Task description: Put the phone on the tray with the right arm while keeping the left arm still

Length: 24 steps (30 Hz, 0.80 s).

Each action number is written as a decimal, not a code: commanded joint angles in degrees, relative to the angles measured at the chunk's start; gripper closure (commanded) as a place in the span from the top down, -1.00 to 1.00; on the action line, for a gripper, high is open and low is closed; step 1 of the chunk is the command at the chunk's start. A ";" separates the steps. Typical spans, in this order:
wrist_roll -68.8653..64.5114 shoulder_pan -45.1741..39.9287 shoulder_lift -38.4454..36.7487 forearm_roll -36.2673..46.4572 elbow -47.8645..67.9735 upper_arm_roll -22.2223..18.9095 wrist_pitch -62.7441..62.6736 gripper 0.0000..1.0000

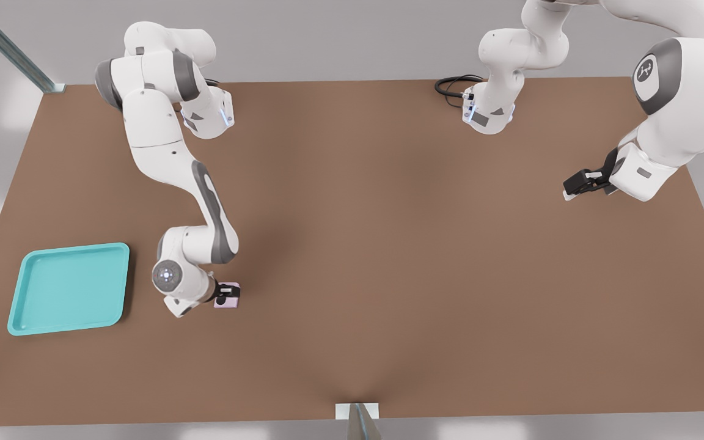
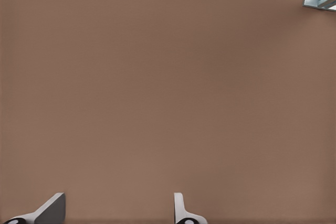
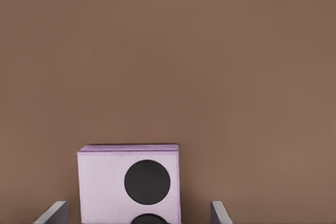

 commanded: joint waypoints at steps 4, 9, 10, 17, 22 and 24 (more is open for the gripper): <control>0.29 0.00 0.05 -1.93 -0.24 0.27 3.42 1.00; 1.52 0.08 0.05 -5.54 -0.33 0.80 3.33 1.00; 1.61 0.08 0.05 -5.45 -0.68 0.98 3.60 1.00; 3.54 0.08 0.76 -5.63 -0.68 1.24 4.39 1.00; 3.63 0.08 1.20 -5.54 -0.77 1.24 4.65 1.00; 3.63 0.08 1.20 -5.45 -0.77 1.24 4.56 1.00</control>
